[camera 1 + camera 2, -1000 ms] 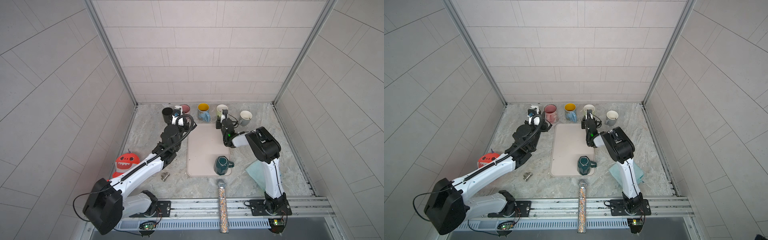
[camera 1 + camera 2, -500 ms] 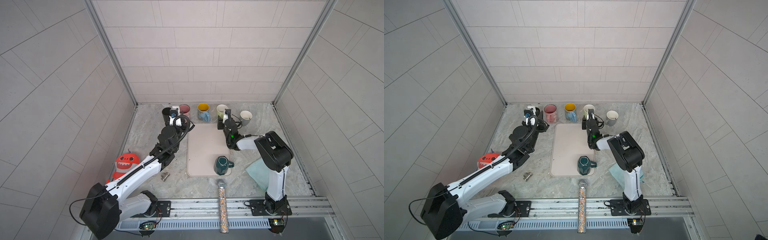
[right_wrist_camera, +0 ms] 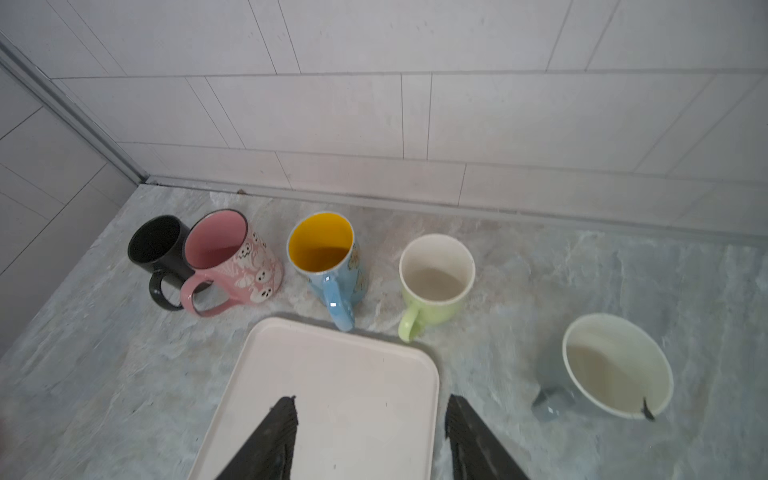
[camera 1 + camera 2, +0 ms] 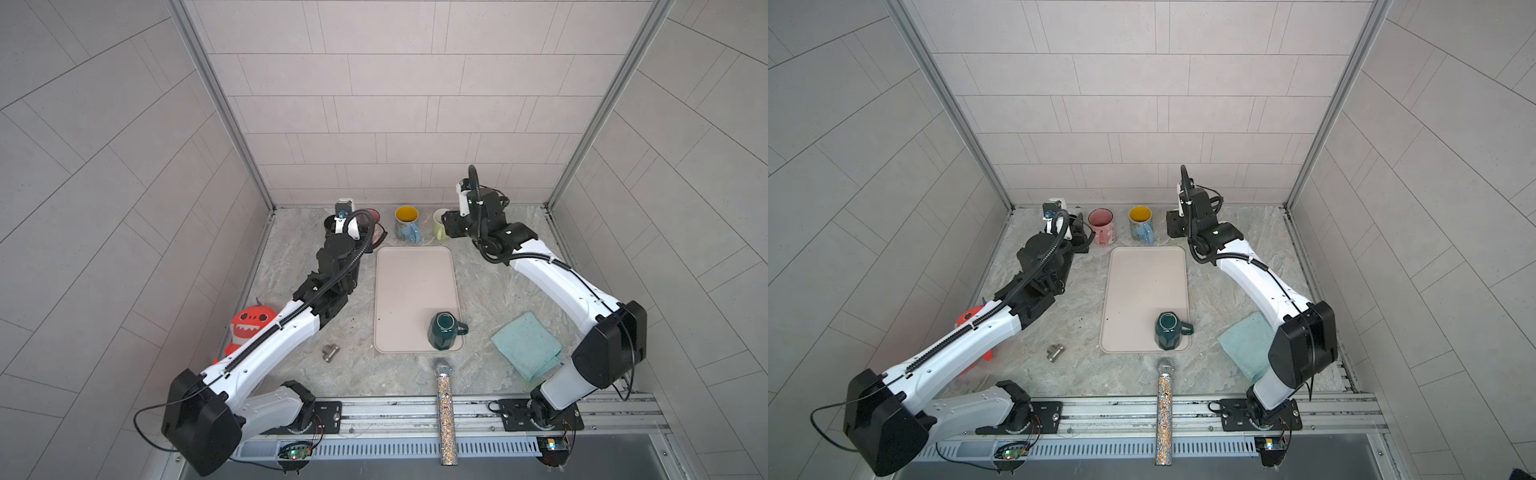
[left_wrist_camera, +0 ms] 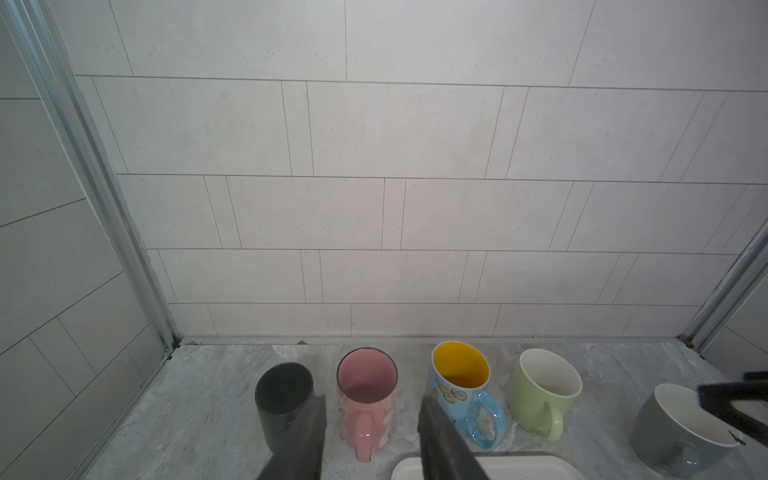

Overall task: Turn the mug right side up
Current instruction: 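Open the right gripper and move it down toward the dark green mug, then close the right gripper on the dark green mug's base on the tray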

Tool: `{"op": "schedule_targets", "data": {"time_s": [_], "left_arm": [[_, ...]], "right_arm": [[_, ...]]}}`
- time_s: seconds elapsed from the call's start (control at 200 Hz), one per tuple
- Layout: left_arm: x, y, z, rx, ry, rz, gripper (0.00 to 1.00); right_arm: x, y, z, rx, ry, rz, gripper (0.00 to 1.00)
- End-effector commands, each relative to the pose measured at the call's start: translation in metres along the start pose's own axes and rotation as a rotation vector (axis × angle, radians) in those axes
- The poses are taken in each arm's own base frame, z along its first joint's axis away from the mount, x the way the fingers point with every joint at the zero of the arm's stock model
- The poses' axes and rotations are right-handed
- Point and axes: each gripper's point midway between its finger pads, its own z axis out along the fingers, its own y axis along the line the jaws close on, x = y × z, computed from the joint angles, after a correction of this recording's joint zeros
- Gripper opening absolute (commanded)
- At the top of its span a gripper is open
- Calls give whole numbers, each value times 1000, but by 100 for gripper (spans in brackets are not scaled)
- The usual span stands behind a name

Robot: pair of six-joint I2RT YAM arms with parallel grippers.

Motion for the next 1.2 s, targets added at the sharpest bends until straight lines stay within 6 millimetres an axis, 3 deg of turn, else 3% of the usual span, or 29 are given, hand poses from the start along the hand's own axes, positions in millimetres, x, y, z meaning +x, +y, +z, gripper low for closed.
{"op": "schedule_targets", "data": {"time_s": [0.0,0.13,0.225,0.41,0.58,0.801,0.926,1.196], "left_arm": [[13,17,5,-59,144,0,46],[15,23,7,-54,176,-31,51],[19,27,8,-49,185,-68,54],[26,34,8,-49,221,-95,61],[32,43,11,-65,258,-108,67],[38,43,15,-46,279,-143,68],[43,44,15,-43,291,-152,68],[48,45,17,-35,301,-187,68]], "right_arm": [[94,-21,-26,27,433,165,66],[137,-23,-41,-18,628,356,75],[168,-29,-49,-6,760,453,76],[218,-17,-67,-53,1031,657,76],[236,-13,-77,-22,1121,769,78],[270,0,-89,-4,1305,963,77],[277,-1,-95,43,1353,985,77],[293,-7,-84,132,1377,1055,71]]}}
